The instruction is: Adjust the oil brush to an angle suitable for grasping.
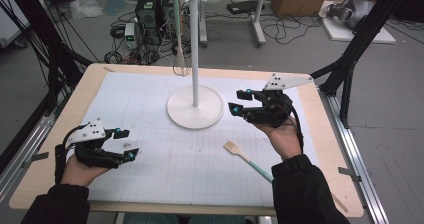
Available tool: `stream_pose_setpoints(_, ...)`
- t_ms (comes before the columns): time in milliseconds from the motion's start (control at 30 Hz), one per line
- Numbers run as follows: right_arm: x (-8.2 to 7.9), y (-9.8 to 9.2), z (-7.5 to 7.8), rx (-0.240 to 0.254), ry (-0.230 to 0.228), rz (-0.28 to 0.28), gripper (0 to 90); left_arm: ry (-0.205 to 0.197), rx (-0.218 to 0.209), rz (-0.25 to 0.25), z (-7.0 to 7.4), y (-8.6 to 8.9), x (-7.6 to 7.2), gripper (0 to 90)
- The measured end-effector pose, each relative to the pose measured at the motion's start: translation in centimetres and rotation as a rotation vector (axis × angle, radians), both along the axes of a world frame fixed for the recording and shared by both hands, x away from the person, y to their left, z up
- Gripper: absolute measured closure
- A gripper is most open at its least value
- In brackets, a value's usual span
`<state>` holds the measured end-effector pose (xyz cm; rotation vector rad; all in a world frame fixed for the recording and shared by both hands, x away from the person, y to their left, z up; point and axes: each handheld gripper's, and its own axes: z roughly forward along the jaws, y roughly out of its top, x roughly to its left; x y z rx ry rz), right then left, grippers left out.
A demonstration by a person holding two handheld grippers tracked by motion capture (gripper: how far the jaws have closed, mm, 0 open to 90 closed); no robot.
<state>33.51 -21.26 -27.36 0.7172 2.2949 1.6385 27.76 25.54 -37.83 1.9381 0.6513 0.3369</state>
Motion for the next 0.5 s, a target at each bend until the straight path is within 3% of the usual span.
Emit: stream_pose_setpoints(500, -1.3, -0.4, -2.7, -0.035, 0.013, -0.004, 41.9, -0.003, 0.002, 0.006, 0.0, 0.1, -0.1, 25.2)
